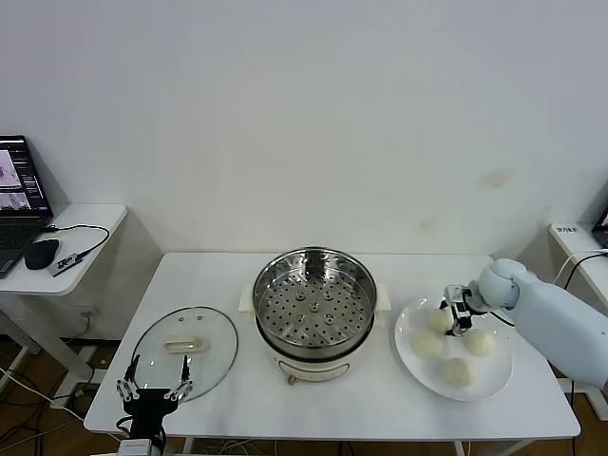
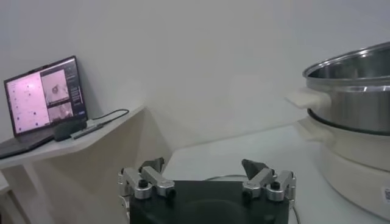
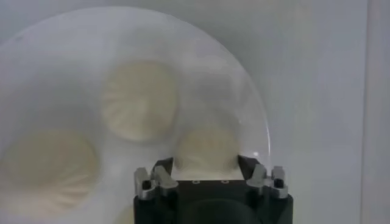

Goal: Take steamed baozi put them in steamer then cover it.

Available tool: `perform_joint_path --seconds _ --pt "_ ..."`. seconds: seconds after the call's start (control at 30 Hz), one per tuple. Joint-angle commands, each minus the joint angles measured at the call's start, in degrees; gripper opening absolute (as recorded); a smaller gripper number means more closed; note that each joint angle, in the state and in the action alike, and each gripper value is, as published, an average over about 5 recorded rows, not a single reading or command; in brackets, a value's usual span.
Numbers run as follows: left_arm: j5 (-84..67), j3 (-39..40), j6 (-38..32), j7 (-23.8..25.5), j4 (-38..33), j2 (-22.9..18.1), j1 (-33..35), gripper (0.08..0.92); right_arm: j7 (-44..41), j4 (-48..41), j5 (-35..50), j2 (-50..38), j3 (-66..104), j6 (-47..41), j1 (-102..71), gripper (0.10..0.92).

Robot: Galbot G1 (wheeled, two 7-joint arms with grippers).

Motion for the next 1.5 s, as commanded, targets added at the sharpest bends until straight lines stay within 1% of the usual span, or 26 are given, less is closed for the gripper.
perform_joint_path --seconds 0.03,0.17,0.37,0.6,0.77,0.97,1.23,1.33,1.5 --pt "0.04 -0.03 -0.04 -0.06 -0.12 0.01 0.13 0.823 -0.04 -0.80 0.06 0.95 -0.99 -0.37 0.94 0.602" --pt "0.03 0.01 -0.03 -0.03 -0.19 0.03 0.17 0.823 -0.58 0.30 0.93 -0.18 -1.91 -0.42 2.10 0.573" --pt "-0.25 0.10 0.02 0.04 0.06 0.43 -0.07 0.823 -1.41 4.80 5.57 -4.17 -5.65 -0.68 7.18 0.569" --pt "-1.12 0.54 0.05 0.04 0.26 1.19 -0.77 0.823 -1.72 10.14 14.10 -8.82 -13.30 -1.54 21.60 0.576" --pt "-1.86 0.82 0.01 0.00 0.34 2.02 -1.28 0.823 -1.79 13.55 21.29 -9.05 -22.67 -2.79 34.54 0.577" --pt "-2.69 1.04 0.01 -0.06 0.97 3.06 -2.16 0.823 0.05 16.31 27.70 -3.44 -31.95 -3.23 46.27 0.577" --pt "-3.47 0.31 0.06 -0.05 1.63 4.26 -2.78 0.823 3.76 16.87 32.78 8.30 -36.08 0.70 48.75 0.577" --pt "-3.67 -0.28 0.05 -0.02 1.69 4.72 -2.78 0.823 5.41 16.23 32.64 12.53 -37.38 3.47 47.90 0.577" --pt "-3.72 -1.24 0.01 -0.01 1.79 5.41 -2.59 0.823 7.62 15.22 28.66 19.54 -39.29 8.93 46.30 0.577"
